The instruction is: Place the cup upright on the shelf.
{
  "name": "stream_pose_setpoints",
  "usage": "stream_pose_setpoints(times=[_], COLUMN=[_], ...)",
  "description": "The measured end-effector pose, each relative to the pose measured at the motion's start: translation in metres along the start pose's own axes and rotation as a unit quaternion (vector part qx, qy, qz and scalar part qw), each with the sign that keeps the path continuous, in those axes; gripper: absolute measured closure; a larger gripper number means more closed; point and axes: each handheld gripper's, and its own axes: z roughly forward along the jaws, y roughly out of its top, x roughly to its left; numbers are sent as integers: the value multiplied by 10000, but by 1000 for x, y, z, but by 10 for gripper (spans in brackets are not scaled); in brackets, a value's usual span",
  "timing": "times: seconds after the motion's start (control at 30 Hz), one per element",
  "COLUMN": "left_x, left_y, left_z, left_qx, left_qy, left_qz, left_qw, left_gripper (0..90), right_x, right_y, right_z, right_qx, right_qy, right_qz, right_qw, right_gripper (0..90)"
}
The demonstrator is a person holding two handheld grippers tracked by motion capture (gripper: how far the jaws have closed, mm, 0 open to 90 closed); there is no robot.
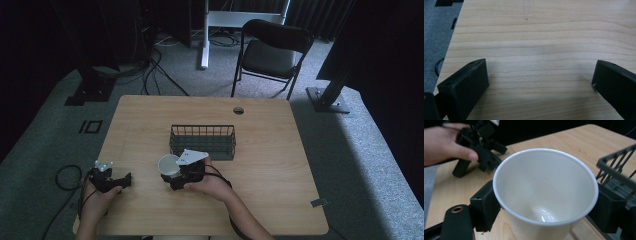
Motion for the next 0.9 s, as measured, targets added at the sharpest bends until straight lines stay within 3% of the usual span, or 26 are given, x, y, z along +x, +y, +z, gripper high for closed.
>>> stream_pose_setpoints(times=[0.4, 0.9], left_x=[0, 0], left_y=[0, 0], left_z=[0, 0], left_qx=[0, 0], left_qy=[1, 0], left_qz=[-4, -3], left_qw=[10000, 10000], left_gripper=[9, 9], right_x=[1, -19], right_y=[30, 65], right_z=[-17, -49], right_qx=[-200, -644], right_qy=[-30, -454], right_qz=[-68, 115], right_qw=[9998, 9968], right_gripper=[200, 201])
